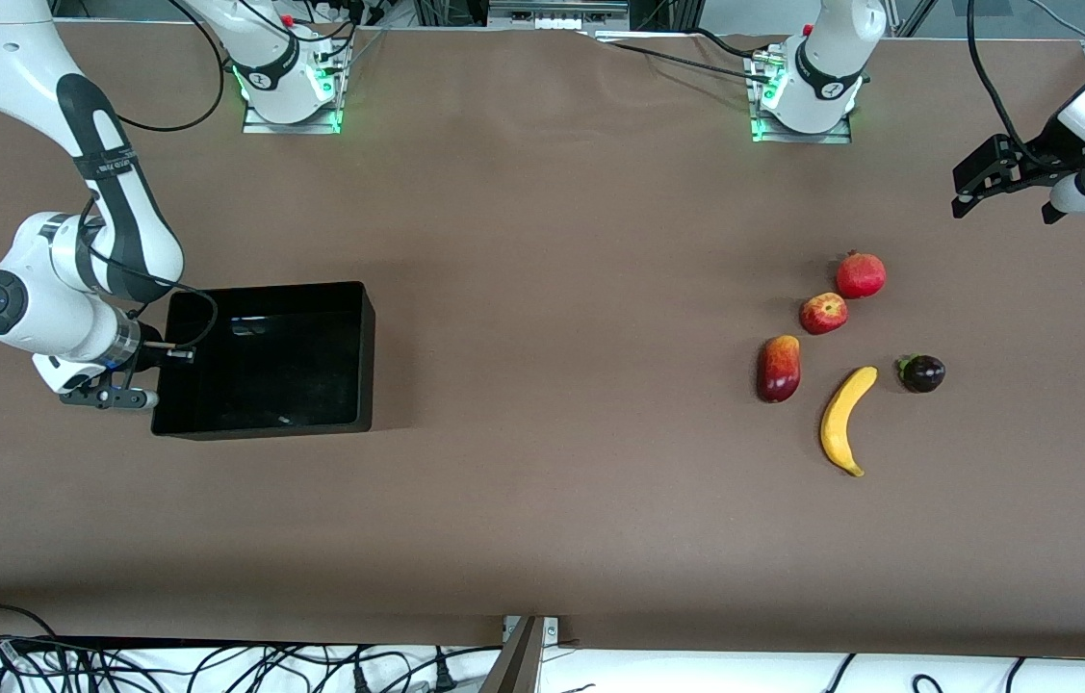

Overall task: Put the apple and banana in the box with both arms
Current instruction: 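Move the right gripper down beside the black box's side wall, then push the black box with the right gripper toward the fruit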

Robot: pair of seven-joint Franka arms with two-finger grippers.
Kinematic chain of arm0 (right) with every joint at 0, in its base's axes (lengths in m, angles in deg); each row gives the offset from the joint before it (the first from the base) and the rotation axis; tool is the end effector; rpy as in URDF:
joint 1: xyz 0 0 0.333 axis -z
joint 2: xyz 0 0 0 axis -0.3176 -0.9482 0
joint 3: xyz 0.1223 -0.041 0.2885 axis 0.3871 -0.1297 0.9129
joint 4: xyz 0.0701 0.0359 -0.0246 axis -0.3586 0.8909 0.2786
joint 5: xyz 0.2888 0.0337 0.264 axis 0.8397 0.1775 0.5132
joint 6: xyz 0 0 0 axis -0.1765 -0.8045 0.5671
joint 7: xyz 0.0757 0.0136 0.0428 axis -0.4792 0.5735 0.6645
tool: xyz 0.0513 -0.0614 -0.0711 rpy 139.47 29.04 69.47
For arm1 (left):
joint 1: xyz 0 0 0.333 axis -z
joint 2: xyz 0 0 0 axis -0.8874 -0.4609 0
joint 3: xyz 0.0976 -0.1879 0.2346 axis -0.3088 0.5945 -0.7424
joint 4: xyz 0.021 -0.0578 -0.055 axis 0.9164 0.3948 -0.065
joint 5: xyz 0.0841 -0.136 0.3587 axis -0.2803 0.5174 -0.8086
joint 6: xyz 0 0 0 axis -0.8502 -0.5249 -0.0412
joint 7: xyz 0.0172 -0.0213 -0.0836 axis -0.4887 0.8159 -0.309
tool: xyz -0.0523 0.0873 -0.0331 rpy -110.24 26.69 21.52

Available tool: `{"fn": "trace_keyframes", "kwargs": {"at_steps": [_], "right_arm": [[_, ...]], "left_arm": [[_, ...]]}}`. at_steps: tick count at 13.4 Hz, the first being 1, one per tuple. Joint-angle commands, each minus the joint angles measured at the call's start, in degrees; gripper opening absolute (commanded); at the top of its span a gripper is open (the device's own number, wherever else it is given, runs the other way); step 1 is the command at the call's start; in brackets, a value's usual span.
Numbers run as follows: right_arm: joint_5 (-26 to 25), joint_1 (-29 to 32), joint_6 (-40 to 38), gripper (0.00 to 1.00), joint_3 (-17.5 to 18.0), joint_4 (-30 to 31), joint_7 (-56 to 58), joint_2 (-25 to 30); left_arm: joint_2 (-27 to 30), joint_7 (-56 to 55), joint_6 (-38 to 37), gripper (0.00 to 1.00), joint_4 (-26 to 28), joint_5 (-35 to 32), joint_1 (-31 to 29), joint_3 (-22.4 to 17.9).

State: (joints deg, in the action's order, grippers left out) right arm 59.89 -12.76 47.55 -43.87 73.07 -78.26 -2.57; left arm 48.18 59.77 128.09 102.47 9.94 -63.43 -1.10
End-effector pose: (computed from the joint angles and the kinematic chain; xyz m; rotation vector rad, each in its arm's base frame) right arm 0.6044 -0.0697 0.2278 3.1328 -0.0909 -0.1132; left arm 0.5230 -0.0343 0.6321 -3.1246 0.1096 -0.0487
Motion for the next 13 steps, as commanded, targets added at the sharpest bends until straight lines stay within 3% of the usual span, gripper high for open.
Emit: {"fn": "trace_keyframes", "kwargs": {"at_steps": [1,5,8,10,13], "right_arm": [[0.9,0.7,-0.1,0.00,0.4,0.7,0.5,1.2],[1.3,0.1,-5.1,0.00,1.0,-2.0,0.8,2.9],[1.4,-1.5,-13.9,0.00,6.2,-9.3,-5.5,3.5],[1.6,-6.4,-17.8,0.00,8.6,-13.8,-13.0,2.9],[3.2,-16.5,-17.0,0.00,8.7,-16.3,-19.4,1.0]], "left_arm": [[-0.9,0.1,-0.8,1.00,-1.7,-0.2,0.1,-0.1],[-1.5,0.0,-0.6,1.00,-1.8,-0.7,0.1,0.0],[-1.5,-0.2,-0.6,1.00,-1.8,-0.8,0.0,-0.1],[-1.6,-0.3,-0.5,1.00,-1.8,-0.6,-0.2,-0.5],[-2.6,-0.4,-0.7,1.00,-3.3,-0.7,-0.3,-0.7]]}}
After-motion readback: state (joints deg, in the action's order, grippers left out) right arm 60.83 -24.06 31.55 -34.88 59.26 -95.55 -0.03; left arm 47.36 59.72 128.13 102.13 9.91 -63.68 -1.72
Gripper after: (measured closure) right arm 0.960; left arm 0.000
